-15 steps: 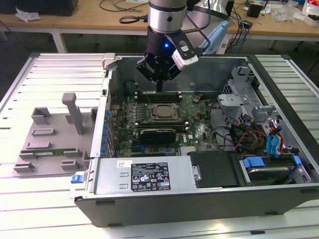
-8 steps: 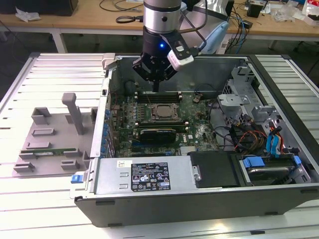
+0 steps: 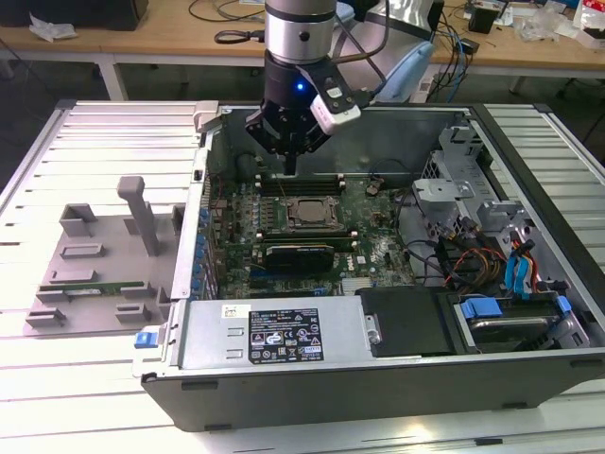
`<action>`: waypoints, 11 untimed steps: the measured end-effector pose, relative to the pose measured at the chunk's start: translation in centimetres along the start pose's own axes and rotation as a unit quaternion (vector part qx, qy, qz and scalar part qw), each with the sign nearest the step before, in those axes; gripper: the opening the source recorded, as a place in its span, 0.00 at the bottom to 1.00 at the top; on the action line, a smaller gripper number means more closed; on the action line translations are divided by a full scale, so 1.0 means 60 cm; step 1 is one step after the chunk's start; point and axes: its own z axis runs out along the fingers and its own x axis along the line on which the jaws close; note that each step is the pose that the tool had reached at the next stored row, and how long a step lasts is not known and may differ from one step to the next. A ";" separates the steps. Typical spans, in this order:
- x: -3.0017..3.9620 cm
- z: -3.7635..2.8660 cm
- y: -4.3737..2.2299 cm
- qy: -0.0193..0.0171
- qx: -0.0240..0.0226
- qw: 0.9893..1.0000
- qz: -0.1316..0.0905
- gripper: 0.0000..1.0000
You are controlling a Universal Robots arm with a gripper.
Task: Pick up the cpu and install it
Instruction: 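Install the first cpu locking lever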
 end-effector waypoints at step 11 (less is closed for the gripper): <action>0.040 0.012 0.010 0.000 0.000 1.000 0.000 0.11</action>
